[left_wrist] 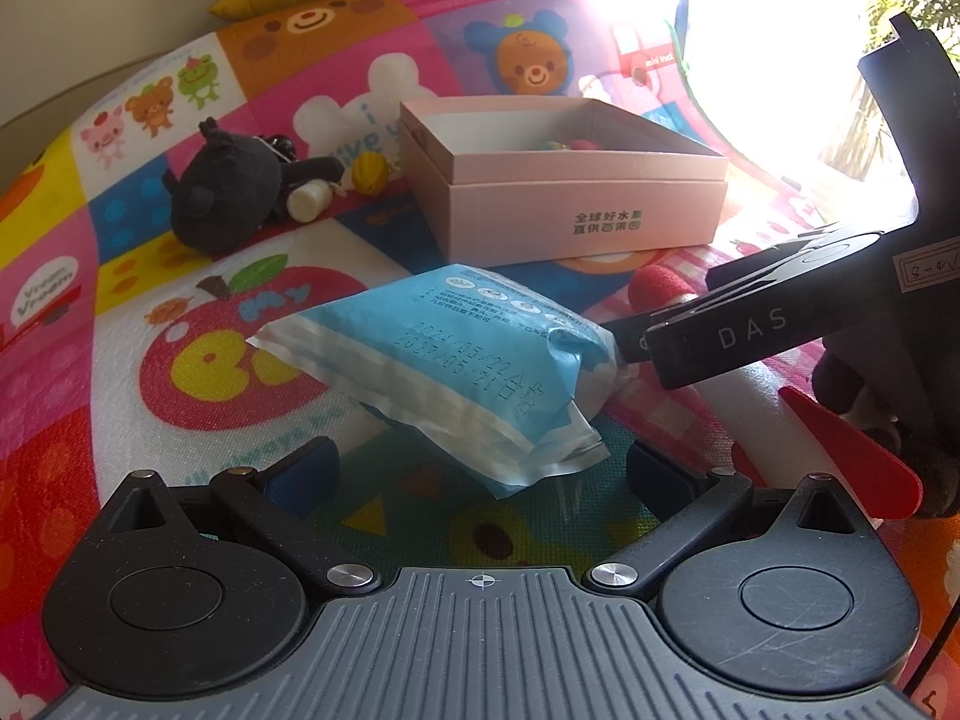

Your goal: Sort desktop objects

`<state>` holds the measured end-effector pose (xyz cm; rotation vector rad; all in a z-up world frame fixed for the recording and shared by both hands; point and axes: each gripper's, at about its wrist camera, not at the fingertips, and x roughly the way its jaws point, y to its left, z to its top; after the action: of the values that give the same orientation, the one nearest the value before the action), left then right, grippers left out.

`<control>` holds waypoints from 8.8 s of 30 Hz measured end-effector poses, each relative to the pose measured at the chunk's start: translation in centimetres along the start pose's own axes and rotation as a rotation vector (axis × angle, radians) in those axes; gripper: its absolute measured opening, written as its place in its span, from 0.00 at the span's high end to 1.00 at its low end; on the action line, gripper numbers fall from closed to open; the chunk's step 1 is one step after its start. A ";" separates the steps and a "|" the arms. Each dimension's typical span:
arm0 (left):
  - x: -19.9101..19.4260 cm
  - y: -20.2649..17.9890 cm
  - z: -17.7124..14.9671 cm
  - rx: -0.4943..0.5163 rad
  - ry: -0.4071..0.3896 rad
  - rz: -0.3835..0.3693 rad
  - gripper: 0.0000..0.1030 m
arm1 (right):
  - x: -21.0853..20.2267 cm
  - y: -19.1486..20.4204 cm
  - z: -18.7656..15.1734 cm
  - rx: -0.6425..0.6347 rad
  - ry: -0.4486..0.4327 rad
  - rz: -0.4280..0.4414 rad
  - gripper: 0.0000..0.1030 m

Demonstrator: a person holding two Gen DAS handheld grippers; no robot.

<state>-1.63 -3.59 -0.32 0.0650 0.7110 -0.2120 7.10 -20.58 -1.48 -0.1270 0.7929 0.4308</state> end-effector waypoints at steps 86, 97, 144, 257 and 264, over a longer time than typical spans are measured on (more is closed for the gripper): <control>-5.5 -2.9 12.1 0.152 -0.358 -0.002 0.42 | -16.5 -3.9 1.6 0.224 -0.168 -0.013 0.73; 4.6 0.5 17.2 0.018 -0.300 -0.019 0.06 | -13.5 -7.7 11.1 0.251 -0.308 -0.116 0.73; 3.3 15.2 4.0 -0.290 -0.172 0.076 0.00 | 9.3 4.5 23.2 0.052 0.086 -0.093 0.81; -0.6 1.7 4.7 0.116 -0.136 0.194 0.53 | -6.3 -1.8 -4.9 0.239 -0.228 -0.100 0.04; -2.7 -1.8 8.1 0.053 -0.266 -0.035 0.67 | -6.3 -2.0 -4.9 0.258 -0.233 -0.117 0.03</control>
<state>1.18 -5.90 7.57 0.0731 0.4420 -0.2675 0.75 -25.75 -0.53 0.1150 0.6018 0.2243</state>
